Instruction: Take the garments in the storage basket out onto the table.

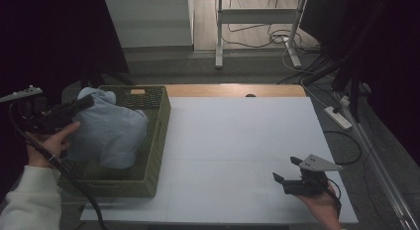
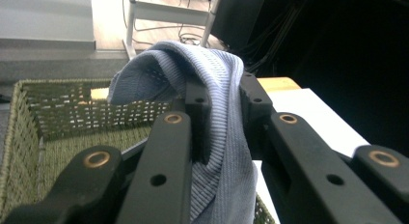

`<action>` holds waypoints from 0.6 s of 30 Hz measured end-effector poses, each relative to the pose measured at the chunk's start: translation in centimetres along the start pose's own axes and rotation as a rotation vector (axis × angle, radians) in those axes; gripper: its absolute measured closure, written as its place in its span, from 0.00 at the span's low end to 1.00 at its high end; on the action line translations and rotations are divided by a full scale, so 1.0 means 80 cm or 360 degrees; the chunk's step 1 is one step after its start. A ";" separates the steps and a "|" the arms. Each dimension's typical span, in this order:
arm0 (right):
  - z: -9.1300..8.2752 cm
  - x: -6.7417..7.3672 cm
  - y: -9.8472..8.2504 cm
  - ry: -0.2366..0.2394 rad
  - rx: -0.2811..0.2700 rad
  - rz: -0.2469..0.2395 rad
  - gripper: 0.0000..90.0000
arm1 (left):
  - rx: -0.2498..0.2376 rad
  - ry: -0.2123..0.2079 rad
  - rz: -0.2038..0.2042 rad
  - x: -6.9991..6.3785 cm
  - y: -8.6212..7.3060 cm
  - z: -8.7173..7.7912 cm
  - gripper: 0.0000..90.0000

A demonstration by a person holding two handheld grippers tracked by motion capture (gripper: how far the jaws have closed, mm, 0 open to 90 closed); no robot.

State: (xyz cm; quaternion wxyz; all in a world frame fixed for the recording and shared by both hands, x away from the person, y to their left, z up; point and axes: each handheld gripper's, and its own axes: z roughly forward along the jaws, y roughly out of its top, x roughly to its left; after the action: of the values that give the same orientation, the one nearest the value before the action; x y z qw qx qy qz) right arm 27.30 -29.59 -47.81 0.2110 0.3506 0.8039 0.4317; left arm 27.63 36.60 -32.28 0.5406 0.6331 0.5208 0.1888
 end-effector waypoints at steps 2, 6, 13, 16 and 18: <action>0.000 0.000 0.000 0.0000 0.0001 0.0001 0.16 | -0.0017 -0.0003 -0.0001 -0.001 0.003 -0.002 0.86; 0.000 0.000 0.000 -0.0001 0.0002 -0.0002 0.16 | -0.0039 -0.0011 -0.0004 -0.004 0.008 -0.003 0.86; 0.000 0.000 0.000 -0.0004 0.0005 -0.0002 0.16 | -0.0059 -0.0022 0.0001 -0.008 0.014 -0.003 0.86; 0.000 0.000 0.000 -0.0004 0.0004 -0.0004 0.16 | -0.0071 -0.0029 -0.0002 -0.009 0.014 -0.004 0.86; 0.000 0.000 -0.001 -0.0004 0.0005 -0.0005 0.16 | -0.0077 -0.0033 -0.0005 -0.010 0.015 -0.004 0.86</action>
State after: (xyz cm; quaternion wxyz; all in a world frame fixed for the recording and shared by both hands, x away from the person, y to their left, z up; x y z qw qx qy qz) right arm 27.29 -29.61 -47.84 0.2121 0.3501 0.8049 0.4297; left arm 27.63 36.23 -30.90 0.5615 0.6209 0.5115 0.1940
